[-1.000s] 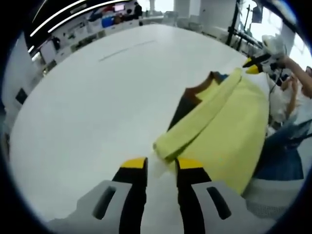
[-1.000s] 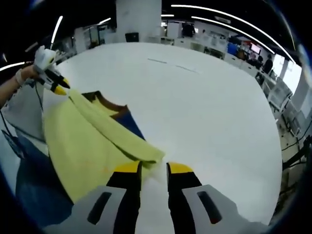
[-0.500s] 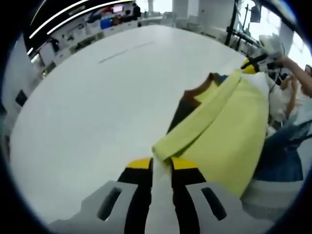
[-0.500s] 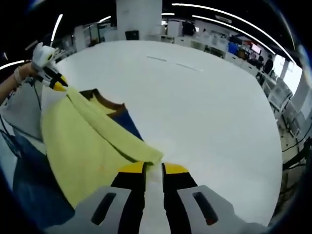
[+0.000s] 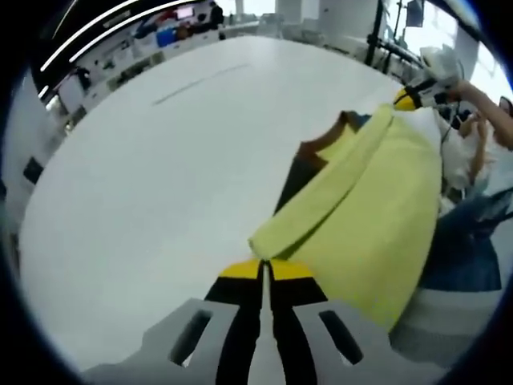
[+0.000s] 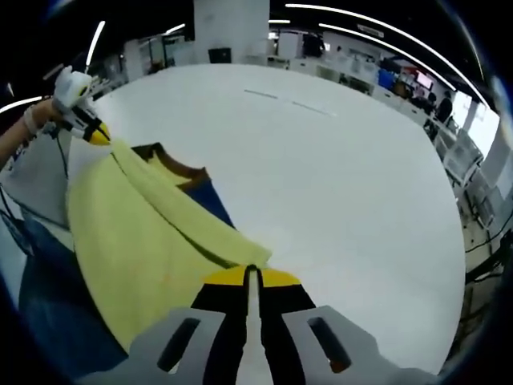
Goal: Fold the garment on the visible template until the final outline fits inside the template.
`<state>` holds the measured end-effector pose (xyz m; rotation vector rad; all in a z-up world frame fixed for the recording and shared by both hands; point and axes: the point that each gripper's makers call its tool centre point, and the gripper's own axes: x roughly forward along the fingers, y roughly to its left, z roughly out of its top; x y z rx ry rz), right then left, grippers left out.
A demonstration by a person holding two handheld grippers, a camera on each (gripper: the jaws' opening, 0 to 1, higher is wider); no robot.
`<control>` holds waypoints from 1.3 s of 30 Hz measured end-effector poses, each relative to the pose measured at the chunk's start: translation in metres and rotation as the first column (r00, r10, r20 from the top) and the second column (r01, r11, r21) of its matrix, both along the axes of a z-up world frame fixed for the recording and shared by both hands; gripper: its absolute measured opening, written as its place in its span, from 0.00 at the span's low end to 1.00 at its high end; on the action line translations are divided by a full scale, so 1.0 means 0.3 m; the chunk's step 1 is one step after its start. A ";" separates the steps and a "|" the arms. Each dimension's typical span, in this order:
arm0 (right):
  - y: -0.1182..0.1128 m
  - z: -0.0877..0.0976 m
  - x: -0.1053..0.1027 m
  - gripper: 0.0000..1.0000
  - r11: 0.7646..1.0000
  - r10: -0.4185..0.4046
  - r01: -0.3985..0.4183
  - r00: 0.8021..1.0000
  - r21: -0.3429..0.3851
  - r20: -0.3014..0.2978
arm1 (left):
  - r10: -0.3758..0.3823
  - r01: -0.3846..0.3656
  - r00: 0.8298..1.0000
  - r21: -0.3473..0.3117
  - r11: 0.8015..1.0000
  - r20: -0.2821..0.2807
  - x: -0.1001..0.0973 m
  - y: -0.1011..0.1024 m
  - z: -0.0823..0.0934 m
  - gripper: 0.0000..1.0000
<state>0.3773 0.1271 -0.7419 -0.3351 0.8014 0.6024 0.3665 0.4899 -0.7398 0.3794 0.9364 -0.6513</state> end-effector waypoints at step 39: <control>-0.015 0.003 0.001 0.10 1.000 0.004 -0.004 1.000 -0.013 -0.004 | -0.005 0.005 1.000 0.022 1.000 0.014 0.058 -0.006 0.030 0.00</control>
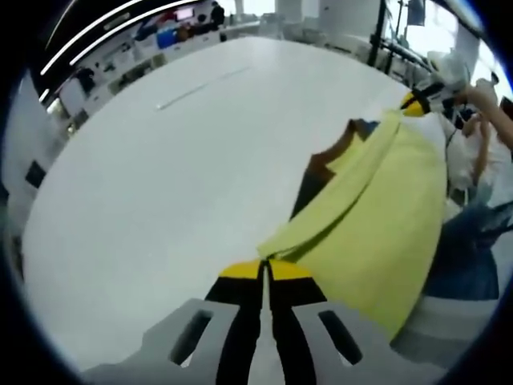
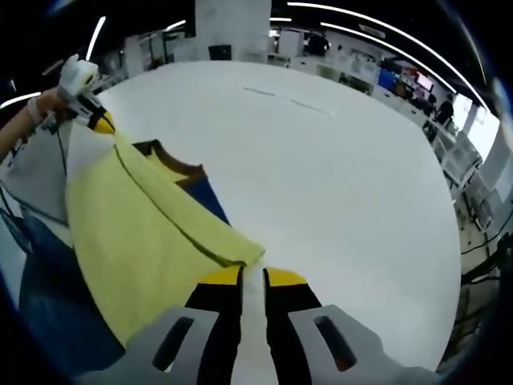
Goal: Fold the garment on the visible template until the final outline fits inside the template.
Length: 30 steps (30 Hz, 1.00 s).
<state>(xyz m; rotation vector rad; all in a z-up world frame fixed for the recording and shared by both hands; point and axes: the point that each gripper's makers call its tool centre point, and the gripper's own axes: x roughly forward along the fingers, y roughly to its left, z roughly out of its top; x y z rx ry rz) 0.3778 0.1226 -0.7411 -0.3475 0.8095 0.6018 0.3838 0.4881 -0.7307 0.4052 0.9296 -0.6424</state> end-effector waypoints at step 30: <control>0.012 -0.008 0.054 0.03 0.999 0.039 -0.040 0.999 -0.020 -0.027 | 0.035 -0.035 0.999 -0.020 0.999 -0.012 0.032 0.014 0.005 0.00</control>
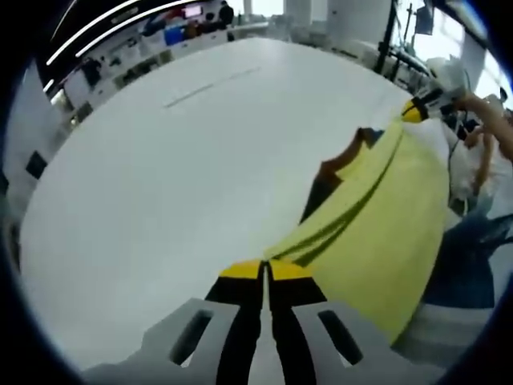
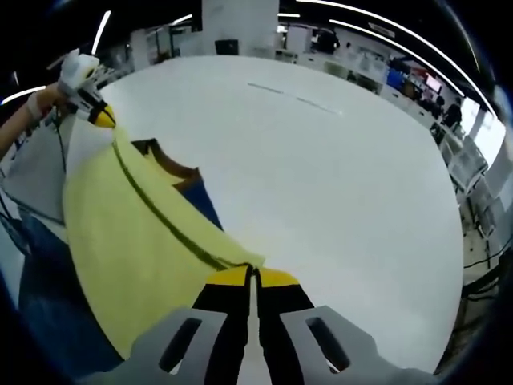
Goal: Fold the garment on the visible template until the final outline fits inside the template.
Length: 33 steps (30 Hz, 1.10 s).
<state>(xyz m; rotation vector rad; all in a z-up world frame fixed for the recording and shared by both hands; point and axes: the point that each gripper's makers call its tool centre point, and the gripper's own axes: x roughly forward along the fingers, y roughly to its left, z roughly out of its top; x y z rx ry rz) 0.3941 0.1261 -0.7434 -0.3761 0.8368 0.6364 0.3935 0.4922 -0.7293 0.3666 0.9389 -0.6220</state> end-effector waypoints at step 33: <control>-0.006 -0.004 0.042 0.03 1.000 0.019 -0.019 1.000 -0.008 -0.012 | -0.079 0.082 0.993 0.029 0.996 -0.084 -0.065 -0.029 0.001 0.11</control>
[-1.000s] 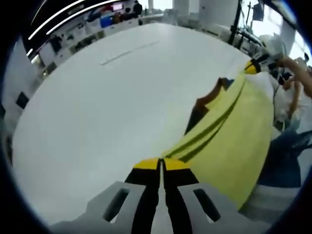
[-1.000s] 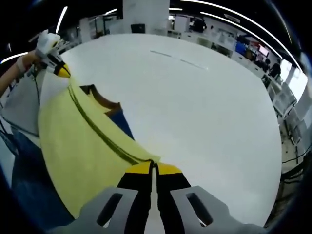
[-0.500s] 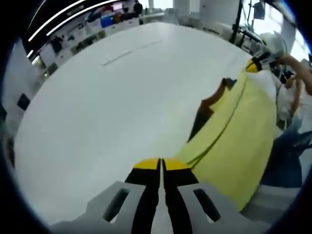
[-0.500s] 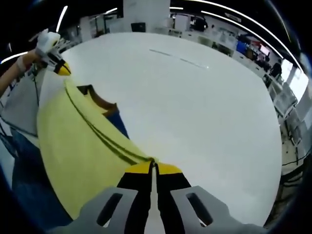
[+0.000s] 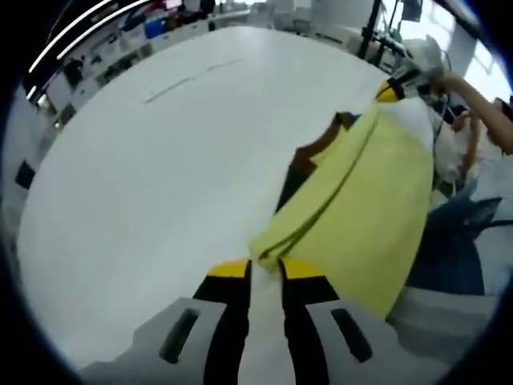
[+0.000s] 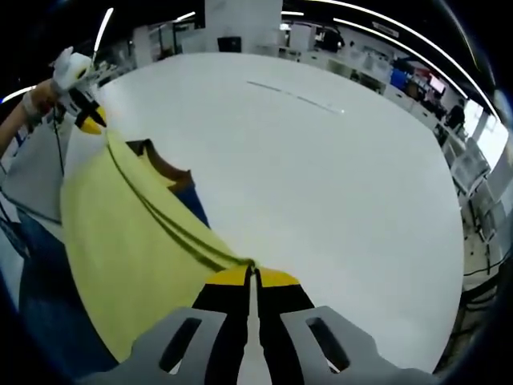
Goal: Fold the garment on the visible template until the final outline fits inside the template.
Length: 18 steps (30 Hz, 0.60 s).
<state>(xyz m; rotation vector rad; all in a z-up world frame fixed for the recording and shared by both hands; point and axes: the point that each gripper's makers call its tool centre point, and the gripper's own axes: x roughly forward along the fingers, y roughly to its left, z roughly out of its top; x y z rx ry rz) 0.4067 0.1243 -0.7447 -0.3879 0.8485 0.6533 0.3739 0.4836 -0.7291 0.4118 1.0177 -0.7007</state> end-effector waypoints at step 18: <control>0.001 -0.008 0.004 0.03 1.000 0.007 -0.007 1.000 0.002 -0.010 | 0.096 -0.097 0.994 -0.020 0.995 -0.056 0.020 0.011 -0.075 0.00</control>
